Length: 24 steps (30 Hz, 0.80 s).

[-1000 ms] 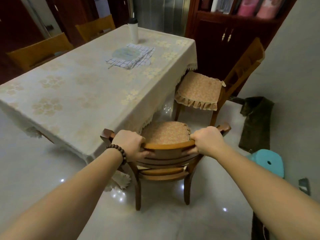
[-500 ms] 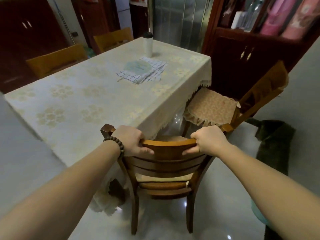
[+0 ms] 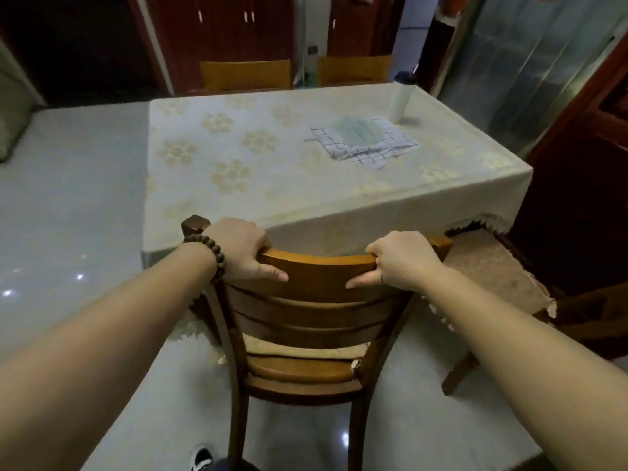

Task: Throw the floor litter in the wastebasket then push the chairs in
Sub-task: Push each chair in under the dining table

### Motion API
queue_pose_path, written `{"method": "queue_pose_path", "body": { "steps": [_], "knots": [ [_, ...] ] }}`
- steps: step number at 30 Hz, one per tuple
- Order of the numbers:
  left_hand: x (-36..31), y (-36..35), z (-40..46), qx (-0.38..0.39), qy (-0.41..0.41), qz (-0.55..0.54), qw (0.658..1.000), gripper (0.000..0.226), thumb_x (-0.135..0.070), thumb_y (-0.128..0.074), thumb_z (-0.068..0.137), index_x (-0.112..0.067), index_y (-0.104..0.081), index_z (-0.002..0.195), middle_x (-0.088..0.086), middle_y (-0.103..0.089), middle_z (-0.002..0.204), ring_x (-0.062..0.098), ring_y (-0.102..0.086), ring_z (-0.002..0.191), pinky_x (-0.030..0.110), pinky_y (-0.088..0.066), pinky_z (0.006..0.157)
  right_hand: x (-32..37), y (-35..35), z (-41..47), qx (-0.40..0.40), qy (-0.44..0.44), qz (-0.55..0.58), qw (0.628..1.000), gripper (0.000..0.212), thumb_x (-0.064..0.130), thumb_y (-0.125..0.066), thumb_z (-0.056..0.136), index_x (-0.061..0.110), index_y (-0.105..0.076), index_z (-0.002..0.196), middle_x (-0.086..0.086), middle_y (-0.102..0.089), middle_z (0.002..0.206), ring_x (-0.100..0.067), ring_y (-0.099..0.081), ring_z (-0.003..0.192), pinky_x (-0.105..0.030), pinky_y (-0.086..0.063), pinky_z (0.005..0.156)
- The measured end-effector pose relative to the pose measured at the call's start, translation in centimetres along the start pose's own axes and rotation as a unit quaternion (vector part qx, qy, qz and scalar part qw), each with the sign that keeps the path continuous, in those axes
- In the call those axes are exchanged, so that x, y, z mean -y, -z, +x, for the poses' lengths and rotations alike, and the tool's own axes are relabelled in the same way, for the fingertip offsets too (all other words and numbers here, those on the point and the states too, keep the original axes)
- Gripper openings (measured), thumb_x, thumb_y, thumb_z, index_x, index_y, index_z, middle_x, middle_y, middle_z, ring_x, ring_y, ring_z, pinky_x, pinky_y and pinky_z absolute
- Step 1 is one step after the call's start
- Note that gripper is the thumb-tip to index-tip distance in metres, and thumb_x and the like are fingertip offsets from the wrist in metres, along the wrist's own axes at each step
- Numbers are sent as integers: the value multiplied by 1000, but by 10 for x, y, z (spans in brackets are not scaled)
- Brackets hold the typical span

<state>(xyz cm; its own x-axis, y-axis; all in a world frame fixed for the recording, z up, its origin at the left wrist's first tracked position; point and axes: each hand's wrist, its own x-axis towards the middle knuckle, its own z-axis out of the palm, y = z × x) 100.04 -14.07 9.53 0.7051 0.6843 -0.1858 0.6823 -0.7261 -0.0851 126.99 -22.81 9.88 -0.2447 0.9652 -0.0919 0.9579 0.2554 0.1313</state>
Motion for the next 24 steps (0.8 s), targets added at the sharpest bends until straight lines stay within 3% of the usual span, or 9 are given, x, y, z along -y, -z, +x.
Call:
{"method": "queue_pose_path", "body": {
  "steps": [8, 12, 18, 21, 24],
  "knots": [
    [-77, -2, -47, -2, 96, -19, 995, 69, -87, -29, 65, -24, -55, 74, -5, -56, 67, 14, -52, 62, 28, -36, 55, -22, -10, -33, -17, 105, 11, 994, 64, 86, -38, 64, 24, -54, 72, 9, -50, 61, -11, -50, 59, -24, -37, 51],
    [-108, -6, -64, 4, 127, -15, 992, 62, -84, -35, 70, -25, -52, 73, -6, -54, 65, 12, -50, 59, 27, -34, 53, -23, -14, -56, -20, 126, 15, 992, 70, 88, -31, 59, 26, -58, 75, 10, -53, 63, -11, -52, 62, -26, -44, 54],
    [-155, -26, -102, -7, 143, -4, 990, 70, -87, -31, 68, -24, -60, 82, -8, -55, 64, 9, -51, 59, 24, -38, 53, -13, -26, -109, 22, 155, 8, 988, 56, 86, -49, 58, 32, -46, 70, 12, -51, 66, -13, -51, 68, -26, -31, 51],
    [-186, -36, -128, -4, 147, 3, 989, 68, -87, -32, 68, -27, -60, 83, -10, -55, 66, 8, -53, 61, 23, -42, 55, -2, -37, -143, 36, 161, -26, 986, 53, 79, -54, 64, 29, -55, 79, 8, -59, 77, -17, -57, 75, -28, -36, 55],
    [-218, -43, -153, 26, 149, -6, 989, 55, -80, -42, 73, -29, -58, 87, -10, -56, 71, 8, -54, 66, 22, -41, 57, 11, -49, -183, 29, 156, -33, 987, 50, 74, -51, 72, 26, -59, 80, 7, -58, 73, -18, -56, 69, -27, -36, 54]
  ]
}}
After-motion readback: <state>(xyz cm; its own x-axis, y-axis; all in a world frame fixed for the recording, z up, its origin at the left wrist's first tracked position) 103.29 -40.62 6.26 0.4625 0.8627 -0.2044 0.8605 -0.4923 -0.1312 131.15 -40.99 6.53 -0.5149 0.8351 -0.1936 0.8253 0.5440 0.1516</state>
